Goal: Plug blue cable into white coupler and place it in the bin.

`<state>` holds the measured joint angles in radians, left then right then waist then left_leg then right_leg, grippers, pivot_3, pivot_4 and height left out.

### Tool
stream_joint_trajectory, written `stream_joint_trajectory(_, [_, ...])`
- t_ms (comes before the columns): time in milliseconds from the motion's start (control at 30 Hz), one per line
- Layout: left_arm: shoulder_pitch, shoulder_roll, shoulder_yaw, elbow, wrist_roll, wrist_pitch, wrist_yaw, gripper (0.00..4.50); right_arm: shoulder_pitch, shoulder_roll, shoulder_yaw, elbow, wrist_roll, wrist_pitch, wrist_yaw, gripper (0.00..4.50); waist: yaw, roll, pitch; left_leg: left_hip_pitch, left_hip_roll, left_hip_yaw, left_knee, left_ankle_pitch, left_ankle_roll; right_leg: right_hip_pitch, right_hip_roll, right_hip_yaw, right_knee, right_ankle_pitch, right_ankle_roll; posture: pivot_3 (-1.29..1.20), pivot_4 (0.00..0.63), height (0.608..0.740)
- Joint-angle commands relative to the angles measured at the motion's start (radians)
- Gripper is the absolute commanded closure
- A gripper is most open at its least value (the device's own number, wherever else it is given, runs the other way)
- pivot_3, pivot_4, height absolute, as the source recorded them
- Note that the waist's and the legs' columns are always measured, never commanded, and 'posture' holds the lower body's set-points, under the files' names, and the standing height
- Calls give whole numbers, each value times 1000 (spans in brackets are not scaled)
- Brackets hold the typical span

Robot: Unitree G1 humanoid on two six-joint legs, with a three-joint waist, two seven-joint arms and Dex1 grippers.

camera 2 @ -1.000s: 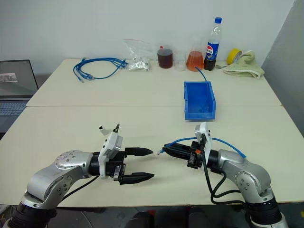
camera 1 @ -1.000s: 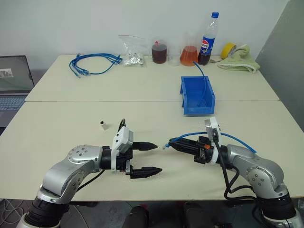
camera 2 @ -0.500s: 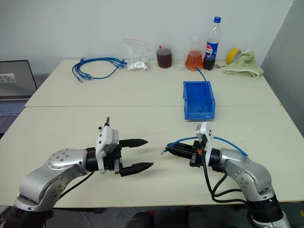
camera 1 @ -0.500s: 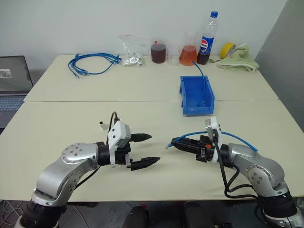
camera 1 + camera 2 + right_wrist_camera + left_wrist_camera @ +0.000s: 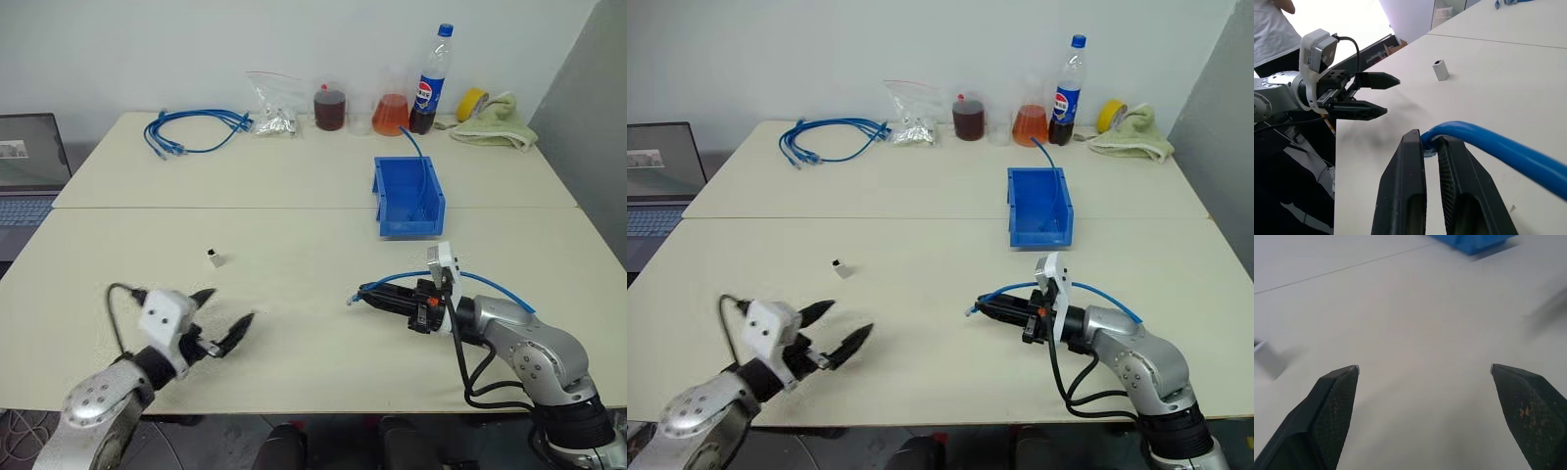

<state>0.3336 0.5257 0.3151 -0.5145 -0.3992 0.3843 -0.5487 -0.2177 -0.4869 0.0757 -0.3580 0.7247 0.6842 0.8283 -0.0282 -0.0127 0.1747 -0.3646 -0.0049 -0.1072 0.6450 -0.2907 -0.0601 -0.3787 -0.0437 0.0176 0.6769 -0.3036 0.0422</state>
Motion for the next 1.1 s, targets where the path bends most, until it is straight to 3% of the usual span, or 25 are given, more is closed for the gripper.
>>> stream_joint_trajectory(33, [5,0,105,102,37,-71,36,0,-8,5,-5,-15,0,-20,14,4412,0,0,0,0,0,0,0,0,0,0,0,-1,0,0,0,0,150,740])
stream_joint_trajectory(267, [-131,97,115,288,41,-65,-23,0,-28,13,8,-5,-4,-21,18,4420,3,-1,1,0,0,0,0,0,0,0,0,-3,1,0,0,0,150,740])
stream_joint_trajectory(533, [-281,215,37,374,75,47,-65,0,-37,19,11,-4,-8,-18,21,4422,-3,-2,1,0,0,0,0,0,0,-1,0,-1,1,0,0,0,150,740])
stream_joint_trajectory(833, [-364,225,-12,393,96,80,-71,0,-35,29,12,-10,-16,-18,19,4422,-3,-3,2,0,0,-1,0,0,0,-1,0,-1,1,0,0,0,150,740])
stream_joint_trajectory(1100, [-462,240,-53,532,105,51,-152,0,-38,34,13,-13,-22,-18,17,4423,-3,-3,3,0,0,0,0,0,0,-1,0,-1,1,0,0,0,150,740])
